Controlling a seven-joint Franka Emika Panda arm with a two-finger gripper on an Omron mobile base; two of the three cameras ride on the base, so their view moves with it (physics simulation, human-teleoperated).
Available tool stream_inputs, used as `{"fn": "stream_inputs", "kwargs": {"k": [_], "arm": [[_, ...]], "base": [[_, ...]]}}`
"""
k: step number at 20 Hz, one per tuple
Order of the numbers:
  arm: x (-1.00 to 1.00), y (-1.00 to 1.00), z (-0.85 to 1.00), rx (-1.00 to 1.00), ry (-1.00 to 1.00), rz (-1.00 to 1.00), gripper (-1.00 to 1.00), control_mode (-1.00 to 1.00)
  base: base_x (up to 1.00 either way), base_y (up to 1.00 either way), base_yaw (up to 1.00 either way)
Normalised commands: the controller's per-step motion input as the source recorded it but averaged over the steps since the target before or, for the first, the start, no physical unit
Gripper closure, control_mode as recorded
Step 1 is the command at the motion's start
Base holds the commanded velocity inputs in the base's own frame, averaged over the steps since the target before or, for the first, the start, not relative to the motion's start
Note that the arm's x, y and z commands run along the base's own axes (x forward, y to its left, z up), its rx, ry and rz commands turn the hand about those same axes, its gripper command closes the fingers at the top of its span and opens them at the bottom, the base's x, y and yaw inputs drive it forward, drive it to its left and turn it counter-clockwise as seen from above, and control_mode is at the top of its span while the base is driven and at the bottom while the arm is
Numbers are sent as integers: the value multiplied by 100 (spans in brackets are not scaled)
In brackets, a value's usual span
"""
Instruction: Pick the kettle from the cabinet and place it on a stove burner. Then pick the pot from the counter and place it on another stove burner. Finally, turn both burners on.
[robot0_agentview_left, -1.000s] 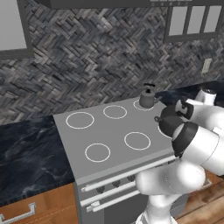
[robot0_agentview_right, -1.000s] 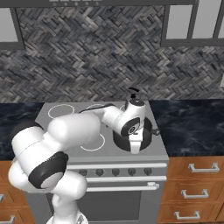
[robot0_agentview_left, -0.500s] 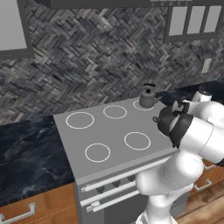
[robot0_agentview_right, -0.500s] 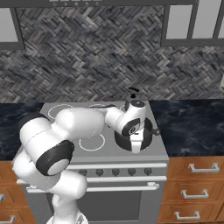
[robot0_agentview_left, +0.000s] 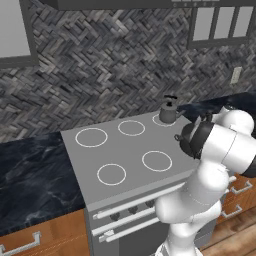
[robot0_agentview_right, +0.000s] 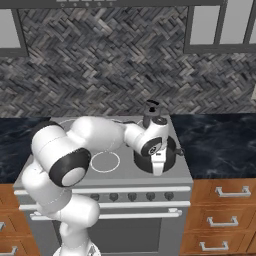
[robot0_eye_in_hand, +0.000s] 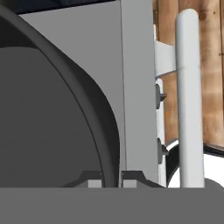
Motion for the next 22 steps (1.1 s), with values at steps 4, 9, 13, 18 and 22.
{"fn": "stream_inputs", "kwargs": {"k": [4, 9, 13, 18, 22], "arm": [[17, -10, -13, 0, 0, 0, 100, -100], [10, -3, -10, 0, 0, 0, 100, -100], [4, 0, -3, 0, -2, 0, 100, -100], [3, 0, -1, 0, -3, 0, 100, -100], [4, 0, -1, 0, -3, 0, -100, -100]], "base": [[0, 0, 0], [0, 0, 0], [0, 0, 0], [0, 0, 0], [0, 0, 0]]}}
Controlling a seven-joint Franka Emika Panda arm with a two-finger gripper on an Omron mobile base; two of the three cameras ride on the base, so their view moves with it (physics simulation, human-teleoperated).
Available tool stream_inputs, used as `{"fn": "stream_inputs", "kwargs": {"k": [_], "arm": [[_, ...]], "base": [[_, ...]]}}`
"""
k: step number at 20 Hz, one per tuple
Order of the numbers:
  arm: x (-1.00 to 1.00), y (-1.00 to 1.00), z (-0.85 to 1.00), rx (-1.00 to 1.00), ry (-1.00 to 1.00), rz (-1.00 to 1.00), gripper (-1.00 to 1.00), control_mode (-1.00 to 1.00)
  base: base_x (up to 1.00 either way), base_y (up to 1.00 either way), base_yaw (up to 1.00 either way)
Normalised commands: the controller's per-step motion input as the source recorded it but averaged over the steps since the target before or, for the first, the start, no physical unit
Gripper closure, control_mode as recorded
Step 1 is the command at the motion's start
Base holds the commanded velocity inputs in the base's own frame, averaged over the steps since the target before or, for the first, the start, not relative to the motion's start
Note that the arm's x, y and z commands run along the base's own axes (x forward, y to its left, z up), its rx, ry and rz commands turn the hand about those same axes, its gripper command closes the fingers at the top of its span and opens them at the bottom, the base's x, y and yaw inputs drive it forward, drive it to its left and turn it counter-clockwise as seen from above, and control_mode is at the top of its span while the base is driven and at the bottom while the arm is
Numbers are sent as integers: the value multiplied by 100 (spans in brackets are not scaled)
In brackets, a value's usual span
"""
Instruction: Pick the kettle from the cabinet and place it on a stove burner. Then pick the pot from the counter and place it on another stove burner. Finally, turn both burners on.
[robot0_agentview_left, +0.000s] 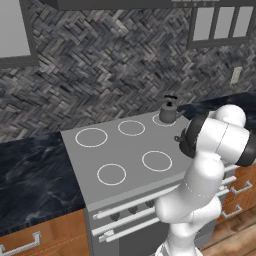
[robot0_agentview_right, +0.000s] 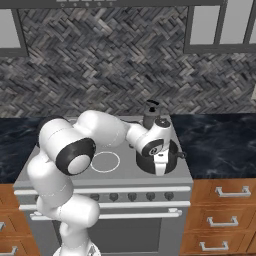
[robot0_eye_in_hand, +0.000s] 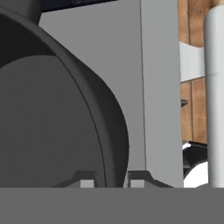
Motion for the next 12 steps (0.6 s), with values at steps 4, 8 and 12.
{"fn": "stream_inputs", "kwargs": {"k": [4, 8, 12], "arm": [[0, 0, 0, 0, -6, 0, -100, -100], [0, 0, 8, 0, -8, 0, -100, -100], [-4, 0, 20, 0, -6, 0, -100, -100]], "base": [[0, 0, 0], [0, 0, 0], [0, 0, 0]]}}
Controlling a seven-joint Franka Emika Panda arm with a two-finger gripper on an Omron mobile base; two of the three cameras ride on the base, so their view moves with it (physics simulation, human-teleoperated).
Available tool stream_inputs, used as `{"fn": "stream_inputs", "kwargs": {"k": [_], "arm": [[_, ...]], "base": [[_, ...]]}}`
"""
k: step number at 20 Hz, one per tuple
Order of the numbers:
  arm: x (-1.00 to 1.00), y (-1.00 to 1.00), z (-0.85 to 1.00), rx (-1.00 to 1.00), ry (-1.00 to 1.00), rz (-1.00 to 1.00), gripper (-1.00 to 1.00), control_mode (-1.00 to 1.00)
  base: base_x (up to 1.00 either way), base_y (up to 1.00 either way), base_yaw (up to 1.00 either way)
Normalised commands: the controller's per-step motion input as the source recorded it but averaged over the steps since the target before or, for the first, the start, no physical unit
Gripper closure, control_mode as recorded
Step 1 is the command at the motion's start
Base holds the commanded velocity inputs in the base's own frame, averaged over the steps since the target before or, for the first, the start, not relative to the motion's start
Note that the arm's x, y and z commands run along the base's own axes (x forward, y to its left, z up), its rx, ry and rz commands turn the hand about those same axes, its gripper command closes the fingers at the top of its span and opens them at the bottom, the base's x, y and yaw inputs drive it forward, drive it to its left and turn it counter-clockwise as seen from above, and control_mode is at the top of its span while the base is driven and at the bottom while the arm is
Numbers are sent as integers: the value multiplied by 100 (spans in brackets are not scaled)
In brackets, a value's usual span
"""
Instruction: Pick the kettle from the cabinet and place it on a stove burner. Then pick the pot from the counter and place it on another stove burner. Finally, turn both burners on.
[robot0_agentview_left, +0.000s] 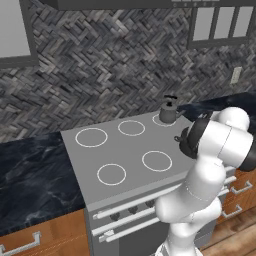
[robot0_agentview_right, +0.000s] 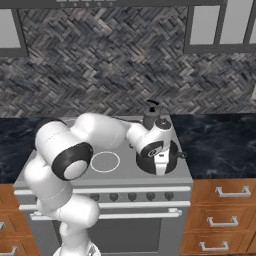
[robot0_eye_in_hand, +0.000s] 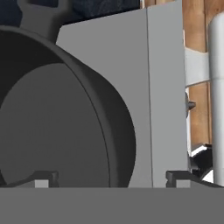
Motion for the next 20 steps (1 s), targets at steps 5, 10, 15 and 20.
{"fn": "stream_inputs", "kwargs": {"k": [5, 10, 15, 20], "arm": [[-9, 0, 32, 0, -5, 0, -100, -100], [-22, 0, 23, 0, -7, 0, -100, -100], [-49, 0, 0, 0, -7, -2, -100, -100], [-44, 0, 4, 1, -4, -10, -100, -100]], "base": [[0, 0, 0], [0, 0, 0], [0, 0, 0], [0, 0, 0]]}}
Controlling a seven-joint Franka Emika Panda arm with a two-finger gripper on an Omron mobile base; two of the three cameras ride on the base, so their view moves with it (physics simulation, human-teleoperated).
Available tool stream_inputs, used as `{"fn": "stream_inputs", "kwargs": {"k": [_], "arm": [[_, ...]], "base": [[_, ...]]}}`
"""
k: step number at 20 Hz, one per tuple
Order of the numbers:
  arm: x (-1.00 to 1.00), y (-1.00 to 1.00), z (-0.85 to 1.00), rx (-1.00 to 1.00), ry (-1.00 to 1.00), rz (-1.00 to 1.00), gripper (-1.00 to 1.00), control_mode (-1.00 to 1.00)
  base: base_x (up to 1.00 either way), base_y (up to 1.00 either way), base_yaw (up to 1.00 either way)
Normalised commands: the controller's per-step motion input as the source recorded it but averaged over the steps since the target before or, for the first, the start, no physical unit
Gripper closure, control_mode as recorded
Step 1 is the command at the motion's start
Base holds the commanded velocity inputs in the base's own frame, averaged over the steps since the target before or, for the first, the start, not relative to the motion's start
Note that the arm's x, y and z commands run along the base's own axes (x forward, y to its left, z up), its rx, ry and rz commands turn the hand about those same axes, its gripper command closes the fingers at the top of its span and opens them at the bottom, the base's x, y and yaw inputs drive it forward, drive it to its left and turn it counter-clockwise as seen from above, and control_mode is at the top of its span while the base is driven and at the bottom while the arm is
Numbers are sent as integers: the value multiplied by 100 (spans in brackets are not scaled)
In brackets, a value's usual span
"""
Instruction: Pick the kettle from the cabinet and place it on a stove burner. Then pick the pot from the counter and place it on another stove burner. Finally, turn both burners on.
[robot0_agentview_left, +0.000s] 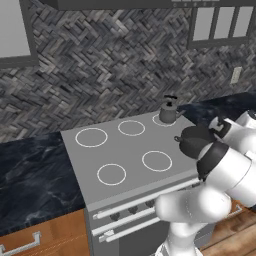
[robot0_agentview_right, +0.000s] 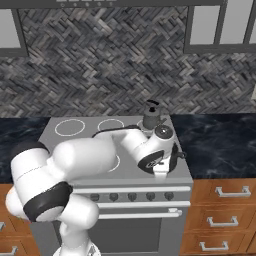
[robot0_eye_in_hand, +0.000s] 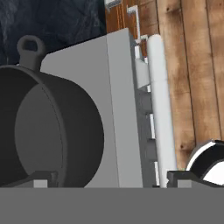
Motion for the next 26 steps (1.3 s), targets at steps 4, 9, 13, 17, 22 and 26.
{"fn": "stream_inputs", "kwargs": {"k": [4, 9, 13, 17, 22, 26], "arm": [[-36, 1, 4, 1, -5, -14, -100, -100], [-24, 11, 2, 0, -6, -9, -100, -100], [-30, 8, 4, 1, -11, -6, -100, -100], [-44, 1, 12, 0, -22, -7, -100, -100], [-44, 0, 11, 0, -24, -7, -100, -100], [-24, 0, 0, 5, -3, -2, -100, -100]], "base": [[0, 0, 0], [0, 0, 0], [0, 0, 0], [0, 0, 0], [0, 0, 0], [0, 0, 0]]}}
